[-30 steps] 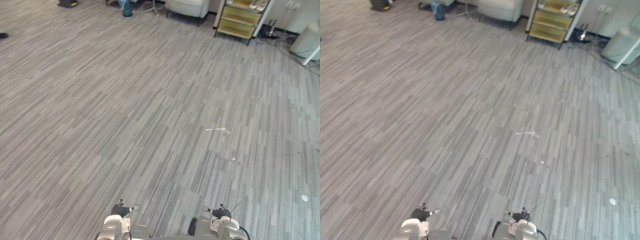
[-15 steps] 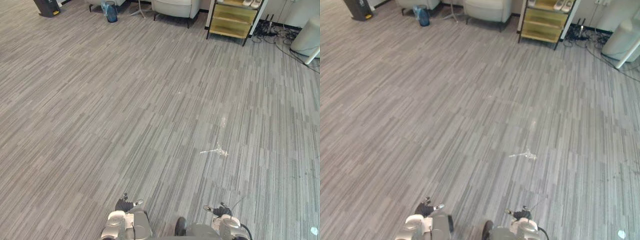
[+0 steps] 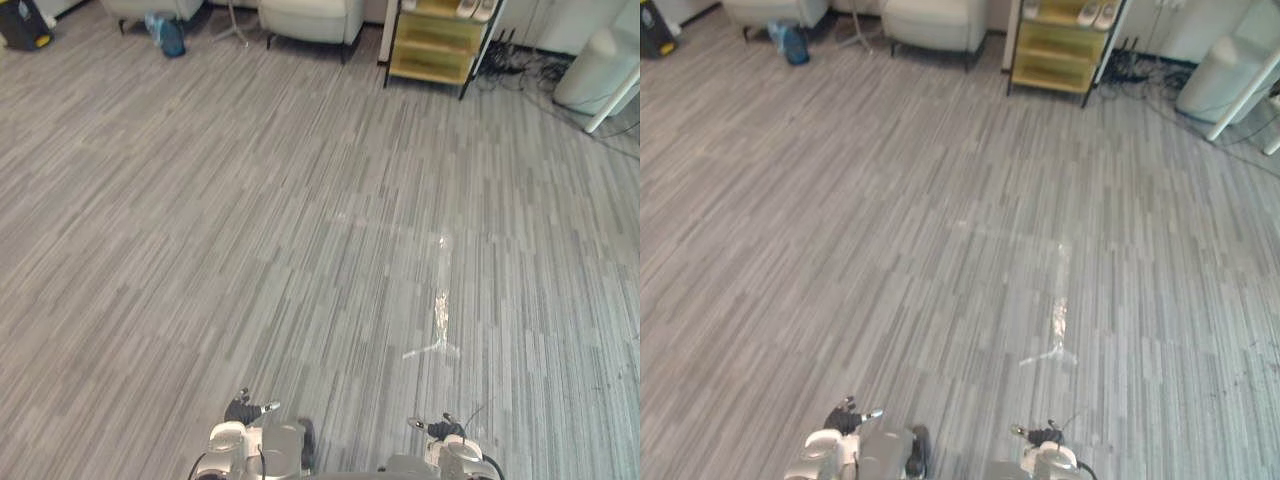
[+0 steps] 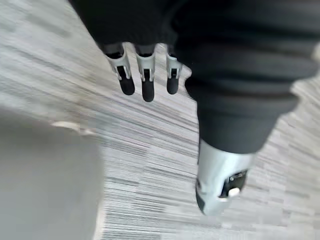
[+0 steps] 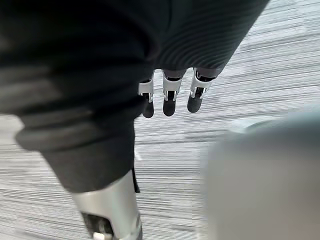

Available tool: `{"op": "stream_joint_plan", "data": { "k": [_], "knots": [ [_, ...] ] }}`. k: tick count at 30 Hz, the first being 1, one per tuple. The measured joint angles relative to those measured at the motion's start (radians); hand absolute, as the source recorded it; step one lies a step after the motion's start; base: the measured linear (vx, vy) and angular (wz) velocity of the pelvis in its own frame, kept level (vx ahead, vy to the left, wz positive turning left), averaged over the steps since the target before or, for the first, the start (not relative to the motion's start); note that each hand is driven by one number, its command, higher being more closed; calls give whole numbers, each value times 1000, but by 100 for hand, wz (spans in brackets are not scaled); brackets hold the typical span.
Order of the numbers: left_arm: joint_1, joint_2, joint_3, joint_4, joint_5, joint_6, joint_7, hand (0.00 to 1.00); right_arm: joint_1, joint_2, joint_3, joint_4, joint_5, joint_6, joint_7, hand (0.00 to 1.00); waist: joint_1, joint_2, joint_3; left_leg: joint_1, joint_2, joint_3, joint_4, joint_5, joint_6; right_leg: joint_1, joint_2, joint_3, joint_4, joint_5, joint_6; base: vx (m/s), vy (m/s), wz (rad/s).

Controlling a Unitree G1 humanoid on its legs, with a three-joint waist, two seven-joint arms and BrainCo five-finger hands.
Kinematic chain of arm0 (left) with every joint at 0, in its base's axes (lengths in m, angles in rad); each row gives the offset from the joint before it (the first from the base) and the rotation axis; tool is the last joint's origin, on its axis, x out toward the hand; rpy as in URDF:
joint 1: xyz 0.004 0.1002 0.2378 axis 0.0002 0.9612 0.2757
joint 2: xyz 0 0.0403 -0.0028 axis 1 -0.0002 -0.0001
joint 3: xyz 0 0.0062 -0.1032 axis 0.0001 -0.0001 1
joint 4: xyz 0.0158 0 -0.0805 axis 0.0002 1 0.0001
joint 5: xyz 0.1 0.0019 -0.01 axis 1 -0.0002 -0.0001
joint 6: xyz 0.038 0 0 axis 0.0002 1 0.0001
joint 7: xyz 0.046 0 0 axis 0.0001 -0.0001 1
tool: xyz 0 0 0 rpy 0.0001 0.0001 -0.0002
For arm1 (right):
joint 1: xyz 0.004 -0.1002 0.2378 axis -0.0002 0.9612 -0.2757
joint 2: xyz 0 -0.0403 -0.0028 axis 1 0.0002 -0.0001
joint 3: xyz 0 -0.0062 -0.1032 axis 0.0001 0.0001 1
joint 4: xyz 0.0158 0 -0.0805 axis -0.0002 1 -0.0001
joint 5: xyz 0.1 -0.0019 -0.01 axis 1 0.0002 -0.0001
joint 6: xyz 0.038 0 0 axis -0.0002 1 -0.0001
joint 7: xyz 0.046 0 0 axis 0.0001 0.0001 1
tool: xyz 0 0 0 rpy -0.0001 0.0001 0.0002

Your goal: Pick up cushions and gather them together orderly.

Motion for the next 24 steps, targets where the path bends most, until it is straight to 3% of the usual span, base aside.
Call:
{"op": "stream_joint_plan", "data": {
  "k": [2, 3, 4, 5, 6, 8, 10, 11, 12, 13, 14, 15, 17, 19, 20, 21, 22, 23, 24],
  "knots": [
    [-7, -3, -1, -1, 0, -1, 5, 0, -1, 2, 11, -26, 1, -10, 1, 0, -19, -3, -1, 51, 13, -4, -45, 0, 0, -87, 35, -1, -223, 43, 7, 515, -80, 25],
    [-4, -5, -4, -1, 0, -3, 8, 0, -5, 4, 27, -37, 1, -12, 0, 0, -34, -6, -2, 77, 20, -1, -81, -4, -9, -114, 70, 35, -430, 152, 32, 540, -145, 45],
    [-3, 1, -11, -1, 0, -4, 10, 0, -5, 5, 35, -37, 0, -11, -1, 0, -41, -22, -3, 111, 11, -9, -104, -23, -50, -133, 83, 79, -557, 254, 36, 471, -161, 47],
    [-1, 3, -10, 0, 0, -4, 12, 0, -2, 4, 37, -31, -1, -11, 0, 0, -43, -44, -7, 146, 5, -23, -108, -52, -81, -147, 86, 129, -563, 363, 17, 404, -167, 41],
    [3, -5, -8, 5, 0, -3, 15, 0, 0, 0, 36, -32, -2, -11, -1, 0, -48, -47, -10, 170, 10, -41, -105, -67, -92, -153, 95, 151, -516, 435, -33, 542, -248, 21],
    [13, -29, -5, 18, -1, -3, 18, 0, -4, -18, 40, -32, -24, -11, -3, 0, -43, 0, -25, 144, 64, -69, -10, -75, -100, -173, 125, 136, -410, 317, -39, 575, -271, 11],
    [15, -45, 11, 17, -3, -2, 20, 0, -1, -32, 36, -37, -25, -11, -5, 0, -47, 47, -26, 11, 133, -125, 309, -65, -111, -120, 166, 89, -423, 261, -58, 556, -272, 20],
    [18, -56, 25, 14, -4, -2, 18, 0, -1, -39, 39, -47, -24, -11, -8, 0, -45, 76, -17, -63, 179, -141, 506, 3, -119, -68, 200, 73, -440, 235, -76, 522, -224, 19],
    [26, -60, 38, 4, -6, -2, 15, 0, 4, -38, 45, -58, -24, -8, -15, 0, -41, 86, -6, -114, 215, -139, 641, 60, -120, -18, 221, 69, -455, 211, -98, 520, -149, 15],
    [31, -58, 39, -15, -8, -2, 14, 0, 10, -31, 72, -65, -23, -8, -21, 0, -36, 89, 1, -186, 244, -123, 789, 34, -110, 44, 239, 69, -479, 186, -109, 490, -90, 7],
    [29, -50, 38, -33, -14, -3, 14, 0, 10, -20, 86, -64, -21, -7, -26, 0, -24, 77, 7, -251, 245, -100, 831, 2, -105, 104, 240, 70, -513, 173, -111, 475, -89, 7],
    [28, -48, 37, -44, -21, -4, 14, 0, 11, -11, 84, -60, -21, -7, -28, 0, -22, 66, 13, -289, 238, -76, 819, -20, -101, 144, 238, 71, -548, 172, -111, 454, -93, 0],
    [28, -48, 33, -62, -23, -6, 13, 0, 5, 4, 83, -58, -17, -7, -34, 0, -14, 62, 13, -381, 191, -12, 609, -56, -84, 230, 222, 72, -623, 178, -88, 496, -28, -4],
    [25, -48, 26, -65, -23, -7, 13, 0, 2, 4, 80, -51, -16, -7, -40, 0, -13, 61, 14, -408, 125, 3, 349, -28, -92, 271, 195, 79, -647, 161, -59, 466, 83, -8],
    [28, -49, 24, -65, -23, -7, 13, 0, 7, 2, 76, -44, -16, -6, -43, 0, -11, 65, 11, -399, 89, -3, 140, 60, -106, 301, 184, 88, -661, 144, -30, 446, 143, -27],
    [33, -50, 17, -62, -31, -9, 13, 0, 9, -6, 78, -31, -19, -7, -44, 0, 0, 73, 6, -392, 83, -11, 67, 202, -102, 321, 190, 107, -668, 119, 2, 457, 165, -41],
    [31, -46, 14, -60, -36, -12, 13, 0, 11, -5, 82, -29, -21, -6, -45, 0, 8, 65, 6, -381, 77, -11, 76, 228, -54, 338, 186, 121, -668, 106, 16, 498, 164, -30],
    [25, -32, 8, -58, -39, -10, 12, 0, 18, 13, 87, -30, -23, -5, -46, 0, 8, 24, -14, -383, 42, 0, 96, 183, -47, 342, 147, 128, -661, 85, 37, 553, 135, -11],
    [20, -14, 7, -57, -41, -10, 11, 0, 19, 18, 85, -30, -28, -5, -45, 0, 7, 4, -13, -388, 31, 6, 126, 151, -39, 342, 127, 129, -629, 68, 46, 643, 144, 0]
  ]
}}
